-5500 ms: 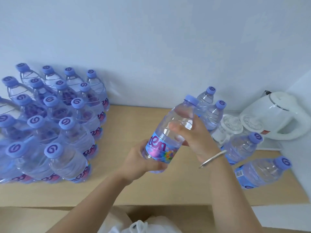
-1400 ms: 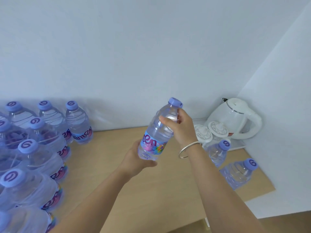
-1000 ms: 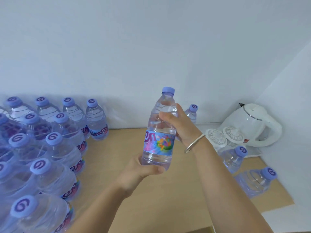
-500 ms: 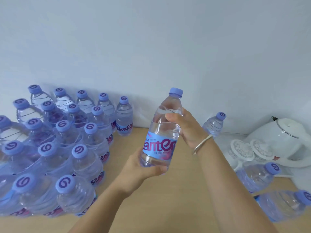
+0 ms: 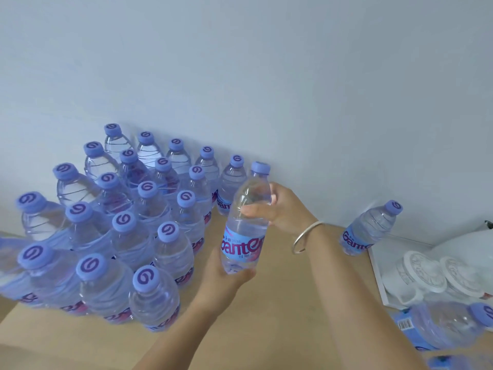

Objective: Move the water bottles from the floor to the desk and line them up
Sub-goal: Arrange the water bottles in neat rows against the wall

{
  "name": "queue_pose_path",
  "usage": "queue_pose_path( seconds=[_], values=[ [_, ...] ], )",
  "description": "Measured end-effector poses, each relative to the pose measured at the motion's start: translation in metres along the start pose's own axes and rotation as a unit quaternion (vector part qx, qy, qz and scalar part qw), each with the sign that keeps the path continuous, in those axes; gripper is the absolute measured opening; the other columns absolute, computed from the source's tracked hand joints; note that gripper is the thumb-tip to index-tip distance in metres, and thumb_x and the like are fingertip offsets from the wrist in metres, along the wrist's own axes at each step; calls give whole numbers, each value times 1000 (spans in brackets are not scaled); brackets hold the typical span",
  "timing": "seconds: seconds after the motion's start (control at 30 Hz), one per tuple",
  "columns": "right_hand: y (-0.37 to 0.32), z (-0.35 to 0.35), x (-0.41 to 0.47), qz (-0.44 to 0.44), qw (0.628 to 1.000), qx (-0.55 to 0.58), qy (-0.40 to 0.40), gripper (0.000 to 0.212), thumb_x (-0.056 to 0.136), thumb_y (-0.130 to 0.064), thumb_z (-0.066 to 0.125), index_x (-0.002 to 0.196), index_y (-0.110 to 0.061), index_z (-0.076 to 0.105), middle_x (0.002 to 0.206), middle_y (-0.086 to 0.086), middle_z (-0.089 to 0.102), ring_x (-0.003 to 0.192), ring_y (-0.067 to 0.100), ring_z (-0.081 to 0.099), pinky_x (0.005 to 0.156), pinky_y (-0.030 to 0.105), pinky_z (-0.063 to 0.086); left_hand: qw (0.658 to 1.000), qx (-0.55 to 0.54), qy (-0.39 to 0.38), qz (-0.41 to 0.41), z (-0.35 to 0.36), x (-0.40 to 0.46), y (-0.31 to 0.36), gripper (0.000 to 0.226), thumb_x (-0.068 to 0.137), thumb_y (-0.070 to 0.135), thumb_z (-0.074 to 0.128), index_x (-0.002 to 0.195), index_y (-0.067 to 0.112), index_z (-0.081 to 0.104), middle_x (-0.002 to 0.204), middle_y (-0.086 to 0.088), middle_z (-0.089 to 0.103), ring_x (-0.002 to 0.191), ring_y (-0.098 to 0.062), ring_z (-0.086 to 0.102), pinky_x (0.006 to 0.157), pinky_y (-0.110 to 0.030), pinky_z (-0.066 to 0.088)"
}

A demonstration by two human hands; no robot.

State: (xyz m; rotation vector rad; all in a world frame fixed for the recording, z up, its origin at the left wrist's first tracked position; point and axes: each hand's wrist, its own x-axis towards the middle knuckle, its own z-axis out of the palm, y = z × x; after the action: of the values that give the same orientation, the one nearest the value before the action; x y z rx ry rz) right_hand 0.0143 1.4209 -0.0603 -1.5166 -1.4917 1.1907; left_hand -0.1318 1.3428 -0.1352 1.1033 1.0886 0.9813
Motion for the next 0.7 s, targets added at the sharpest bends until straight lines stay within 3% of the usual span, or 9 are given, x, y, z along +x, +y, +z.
queue_pose_path(
  seconds=[0.07, 0.1, 0.17, 0.2, 0.3, 0.37, 0.5, 0.63, 0.7],
  values=[
    [5, 7, 5, 6, 999, 7, -40, 55, 57, -21, 87, 103, -11, 60, 99, 6, 70, 97, 19, 67, 83, 27, 52, 998, 48, 50, 1, -2, 6, -17, 37, 64, 10, 61, 100, 22, 57, 93, -8, 63, 85, -18, 58, 73, -33, 49],
    [8, 12, 8, 6, 999, 1, -47, 50, 60, -13, 87, 102, -14, 59, 95, 0, 69, 93, 14, 67, 79, 21, 50, 994, 88, 61, -14, -2, 7, -24, 49, 69, 10, 61, 114, 28, 53, 110, 0, 60, 100, -18, 56, 84, -34, 47],
    [16, 20, 17, 2, 999, -5, -39, 49, 62, -8, 85, 101, -17, 57, 89, -9, 64, 86, 6, 63, 73, 14, 48, 985, 143, 63, -71, -3, 8, -34, 68, 83, 6, 56, 143, 26, 30, 137, 7, 39, 128, -16, 40, 101, -28, 35],
    [21, 24, 22, 4, 1000, -6, -30, 51, 61, -10, 86, 102, -17, 57, 91, -9, 64, 88, 7, 62, 76, 17, 49, 984, 143, 58, -93, -3, 9, -38, 72, 87, 3, 51, 148, 23, 19, 143, 8, 32, 133, -13, 33, 101, -23, 30],
    [35, 34, 33, 17, 1000, 0, 4, 61, 55, -20, 88, 107, -19, 56, 108, 0, 65, 101, 17, 63, 90, 32, 51, 986, 117, 50, -112, -9, 24, -43, 73, 87, -6, 39, 150, 22, 14, 150, 9, 26, 130, -3, 35, 98, -14, 29],
    [41, 37, 39, 13, 1000, -1, 25, 59, 57, -18, 87, 107, -18, 56, 111, 2, 64, 101, 17, 61, 90, 31, 50, 988, 95, 52, -108, -12, 38, -41, 75, 85, -12, 36, 149, 23, 19, 143, 9, 34, 109, 5, 47, 81, 0, 35],
    [45, 43, 54, 12, 999, -15, 35, 63, 51, -23, 86, 106, -17, 55, 110, 5, 63, 97, 15, 59, 86, 31, 51, 992, 48, 63, -101, -12, 58, -44, 73, 79, -20, 34, 141, 18, 34, 135, -2, 49, 103, -9, 50, 66, -1, 41],
    [53, 47, 63, 29, 999, -17, 29, 55, 58, -10, 87, 100, -18, 52, 109, 5, 60, 95, 15, 56, 86, 32, 49, 986, 15, 92, -140, -4, 66, -49, 61, 83, -18, 32, 138, 7, 41, 132, -26, 49, 73, -4, 49, 53, -4, 37],
    [55, 46, 66, 28, 999, -12, 28, 52, 60, -9, 86, 98, -20, 51, 105, 2, 58, 93, 13, 54, 82, 28, 47, 984, 5, 100, -149, -1, 67, -50, 62, 83, -18, 33, 140, 5, 38, 137, -28, 44, 90, -15, 58, 58, -6, 38]
  ],
)
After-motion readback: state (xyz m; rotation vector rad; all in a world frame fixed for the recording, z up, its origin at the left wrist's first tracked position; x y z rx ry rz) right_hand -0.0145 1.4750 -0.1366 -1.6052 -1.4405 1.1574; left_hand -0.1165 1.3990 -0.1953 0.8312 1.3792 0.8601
